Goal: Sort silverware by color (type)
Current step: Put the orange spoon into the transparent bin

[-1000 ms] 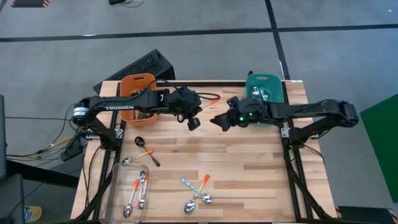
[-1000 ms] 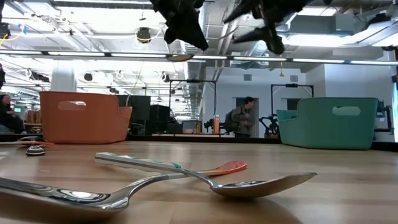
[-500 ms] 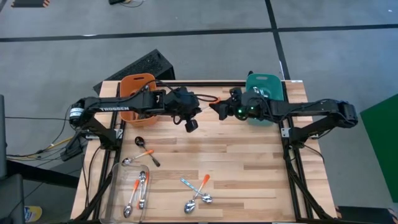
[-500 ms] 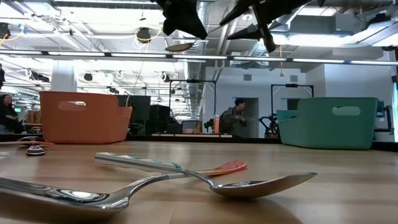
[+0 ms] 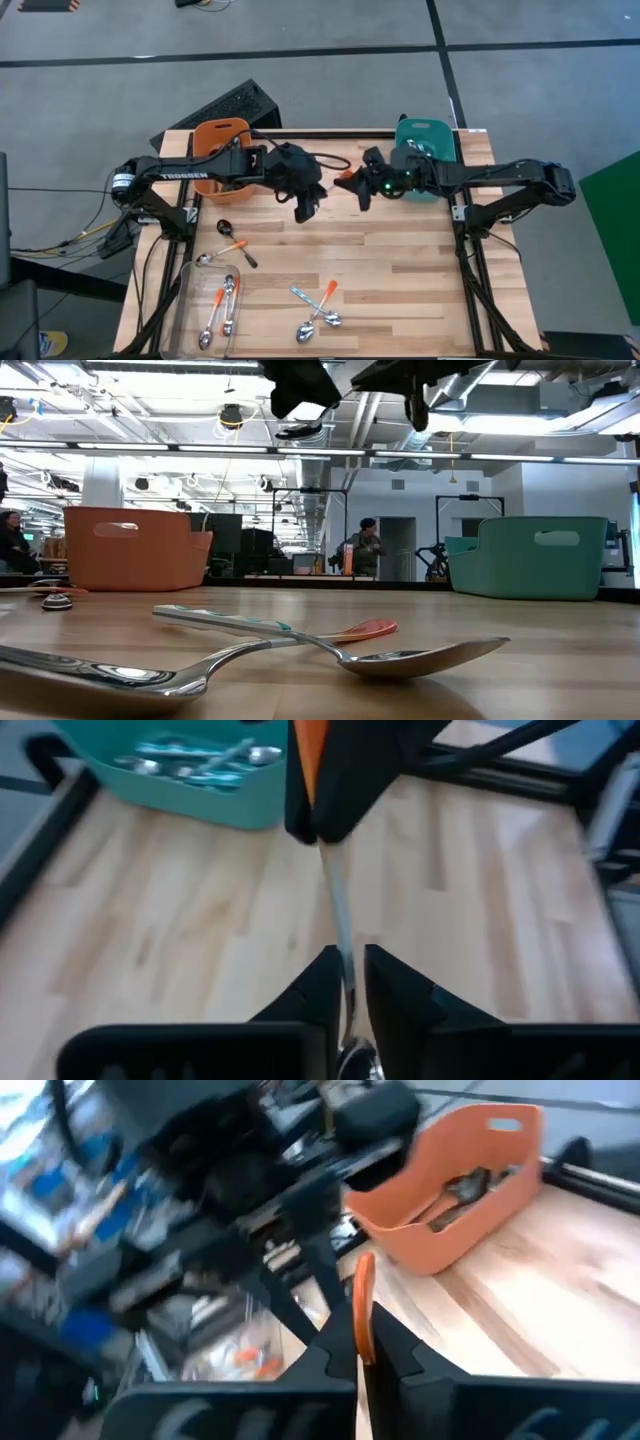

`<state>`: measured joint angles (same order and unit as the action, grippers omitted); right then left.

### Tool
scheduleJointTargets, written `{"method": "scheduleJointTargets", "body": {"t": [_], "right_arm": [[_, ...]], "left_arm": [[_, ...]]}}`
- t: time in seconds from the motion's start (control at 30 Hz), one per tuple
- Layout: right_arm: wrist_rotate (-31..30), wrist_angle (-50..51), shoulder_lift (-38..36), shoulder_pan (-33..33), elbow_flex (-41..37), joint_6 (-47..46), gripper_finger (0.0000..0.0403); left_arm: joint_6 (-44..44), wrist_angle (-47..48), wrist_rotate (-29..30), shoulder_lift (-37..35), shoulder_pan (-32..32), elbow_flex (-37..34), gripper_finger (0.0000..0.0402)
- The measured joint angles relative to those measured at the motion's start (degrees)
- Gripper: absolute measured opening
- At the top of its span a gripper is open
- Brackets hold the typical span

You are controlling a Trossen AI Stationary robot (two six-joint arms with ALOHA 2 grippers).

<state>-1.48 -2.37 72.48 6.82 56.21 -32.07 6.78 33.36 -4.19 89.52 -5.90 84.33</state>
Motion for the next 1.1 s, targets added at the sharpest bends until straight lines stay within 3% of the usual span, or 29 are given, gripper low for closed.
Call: {"method": "scheduleJointTargets", "body": {"t": [0.2, 0.33, 0.6, 0.73, 0.8, 0.9, 1.1], "right_arm": [[10.93, -1.36, 0.05, 0.08, -0.04, 9.79, 0.0012], [15.47, -3.69, 0.13, 0.08, -0.15, 13.16, 0.0012], [16.27, -7.1, 0.14, 0.08, -0.15, 14.26, 0.0012], [16.12, -6.92, 0.14, 0.14, -0.15, 13.59, 0.0025], [15.79, -6.54, 0.14, 0.09, -0.15, 11.54, 0.0045], [15.59, -5.47, 0.14, 0.25, -0.15, 11.08, 0.0083], [10.78, -5.07, 0.07, 0.6, -0.13, 8.4, 0.0157]], "left_arm": [[0.01, -0.52, -9.86, 0.08, 0.05, 0.0, 0.0075], [-1.11, -1.13, -14.49, 0.35, 0.05, 0.02, 0.0082], [-0.44, -1.27, -14.45, 0.5, 0.05, 0.04, 0.0007], [3.64, -0.52, -10.56, 0.36, 0.13, 0.04, 0.0001], [8.5, 2.12, -4.19, -0.22, 1.04, 0.11, 0.0001], [15.98, 11.96, 4.72, -1.77, 3.87, 0.17, 0.0001], [34.42, 26.34, 13.63, -3.14, 12.74, -0.04, 0.0]]}}
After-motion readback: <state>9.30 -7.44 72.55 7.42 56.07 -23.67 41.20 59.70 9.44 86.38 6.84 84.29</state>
